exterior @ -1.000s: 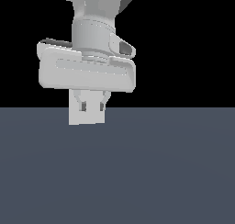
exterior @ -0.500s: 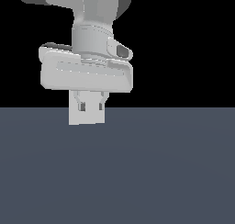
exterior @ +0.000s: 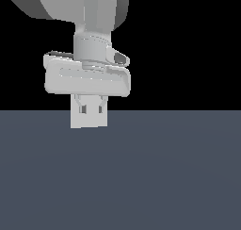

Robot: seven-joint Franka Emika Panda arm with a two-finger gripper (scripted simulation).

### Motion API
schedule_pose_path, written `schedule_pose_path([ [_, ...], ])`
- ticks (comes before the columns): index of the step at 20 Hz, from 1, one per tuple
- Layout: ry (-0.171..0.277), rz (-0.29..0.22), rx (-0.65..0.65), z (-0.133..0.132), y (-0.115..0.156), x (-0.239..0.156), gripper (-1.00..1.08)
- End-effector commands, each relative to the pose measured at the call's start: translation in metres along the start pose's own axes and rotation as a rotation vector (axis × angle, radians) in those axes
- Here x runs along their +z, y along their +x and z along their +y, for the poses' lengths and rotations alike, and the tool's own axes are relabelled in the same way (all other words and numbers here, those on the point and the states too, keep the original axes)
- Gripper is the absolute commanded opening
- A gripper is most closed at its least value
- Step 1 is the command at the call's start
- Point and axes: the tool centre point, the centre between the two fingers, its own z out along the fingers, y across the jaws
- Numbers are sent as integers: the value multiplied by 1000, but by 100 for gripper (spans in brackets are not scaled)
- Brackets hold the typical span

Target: Plug the charger into the wall socket.

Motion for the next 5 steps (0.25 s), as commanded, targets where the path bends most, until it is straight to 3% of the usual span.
schedule_pose_path([
  [1, 0, 0, 0, 0, 4, 1, -100],
  [5, 0, 0, 0, 0, 5, 1, -100],
])
